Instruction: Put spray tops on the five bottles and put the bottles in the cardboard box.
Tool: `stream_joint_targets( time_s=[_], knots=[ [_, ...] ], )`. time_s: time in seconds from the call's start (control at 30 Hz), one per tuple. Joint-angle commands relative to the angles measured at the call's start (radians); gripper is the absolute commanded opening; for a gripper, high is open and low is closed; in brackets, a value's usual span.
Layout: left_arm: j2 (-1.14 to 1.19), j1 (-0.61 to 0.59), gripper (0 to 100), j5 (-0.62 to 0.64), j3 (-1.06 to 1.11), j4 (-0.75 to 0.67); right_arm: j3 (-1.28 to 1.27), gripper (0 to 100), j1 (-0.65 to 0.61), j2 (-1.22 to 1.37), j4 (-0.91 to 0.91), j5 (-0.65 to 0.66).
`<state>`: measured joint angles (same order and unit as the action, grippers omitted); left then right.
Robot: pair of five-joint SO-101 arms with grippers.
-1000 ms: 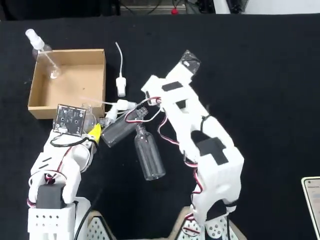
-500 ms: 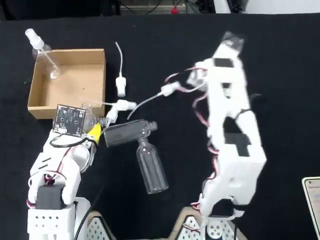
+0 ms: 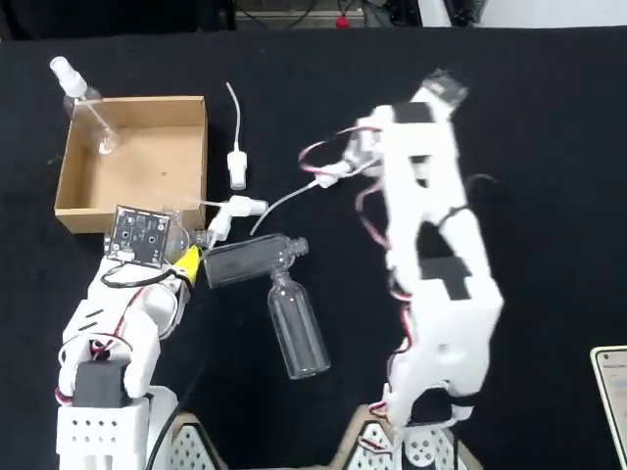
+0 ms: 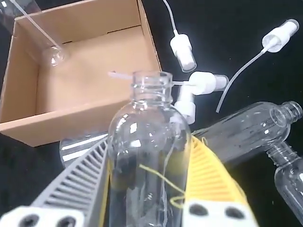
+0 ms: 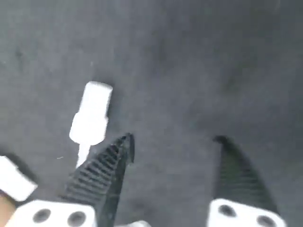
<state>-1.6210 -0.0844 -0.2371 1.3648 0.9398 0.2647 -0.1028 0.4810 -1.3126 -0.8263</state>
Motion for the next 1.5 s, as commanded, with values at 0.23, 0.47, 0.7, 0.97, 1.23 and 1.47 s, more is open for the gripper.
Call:
stream_joint_targets(
  time_s=[0.23,0.47,0.7,0.97,1.23,1.47],
  knots=[
    [-0.012,0.015,9,0.006,-0.015,-0.005,0.062,22.1,-0.092,0.097,0.172,-0.133],
    [-0.012,0.015,9,0.006,-0.015,-0.006,0.136,29.8,-0.097,0.2,0.207,-0.132],
    [-0.012,0.015,9,0.006,-0.015,-0.006,0.311,28.0,-0.095,0.205,-0.068,-0.129],
    [-0.012,0.015,9,0.006,-0.015,-0.006,0.406,23.3,-0.144,0.203,-0.305,0.15],
    [-0.012,0.015,9,0.006,-0.015,-0.005,0.41,23.3,-0.238,0.208,-0.281,0.078],
    [-0.012,0.015,9,0.006,-0.015,-0.006,0.407,23.4,-0.328,0.214,-0.193,-0.209]
  ],
)
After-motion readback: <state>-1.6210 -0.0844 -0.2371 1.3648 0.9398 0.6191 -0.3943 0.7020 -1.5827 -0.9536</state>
